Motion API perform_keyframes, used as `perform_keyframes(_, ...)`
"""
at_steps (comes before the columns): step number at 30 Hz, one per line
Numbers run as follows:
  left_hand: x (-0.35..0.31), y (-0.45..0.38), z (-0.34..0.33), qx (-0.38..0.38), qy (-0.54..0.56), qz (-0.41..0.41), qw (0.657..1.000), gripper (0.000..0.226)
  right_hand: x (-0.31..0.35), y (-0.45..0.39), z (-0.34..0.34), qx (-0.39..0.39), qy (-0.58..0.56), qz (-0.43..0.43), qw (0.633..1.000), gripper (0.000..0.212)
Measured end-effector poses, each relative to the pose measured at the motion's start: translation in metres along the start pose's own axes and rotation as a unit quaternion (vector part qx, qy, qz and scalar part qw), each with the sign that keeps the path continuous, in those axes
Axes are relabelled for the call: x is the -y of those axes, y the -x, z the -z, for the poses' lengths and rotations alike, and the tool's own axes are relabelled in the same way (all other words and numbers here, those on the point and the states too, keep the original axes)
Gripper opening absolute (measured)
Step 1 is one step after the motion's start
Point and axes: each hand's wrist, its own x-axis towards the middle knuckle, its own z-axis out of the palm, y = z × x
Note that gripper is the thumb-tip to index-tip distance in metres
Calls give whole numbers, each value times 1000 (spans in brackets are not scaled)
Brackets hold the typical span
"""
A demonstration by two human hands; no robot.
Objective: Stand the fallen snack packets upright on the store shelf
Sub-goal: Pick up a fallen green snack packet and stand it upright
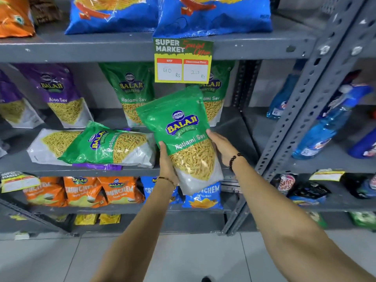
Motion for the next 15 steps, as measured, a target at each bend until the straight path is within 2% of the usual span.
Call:
perform_keyframes(2,3,6,3,42,-9,16,999,59,0,16,7,54,-80,-36,995,29)
perform_keyframes(5,9,11,8,81,-16,19,996,61,2,35,24,79,-149,-47,985,34)
perform_keyframes(7,8,17,8,108,-20,23,994,56,5,45,32,76,-164,-31,983,38)
perform_keyframes(11,4,28,6,131,-43,16,990,49,10,56,43,115,-173,16,978,75)
perform_keyframes(15,-1,33,3,152,-45,13,987,50,18,60,46,136,-174,42,974,78)
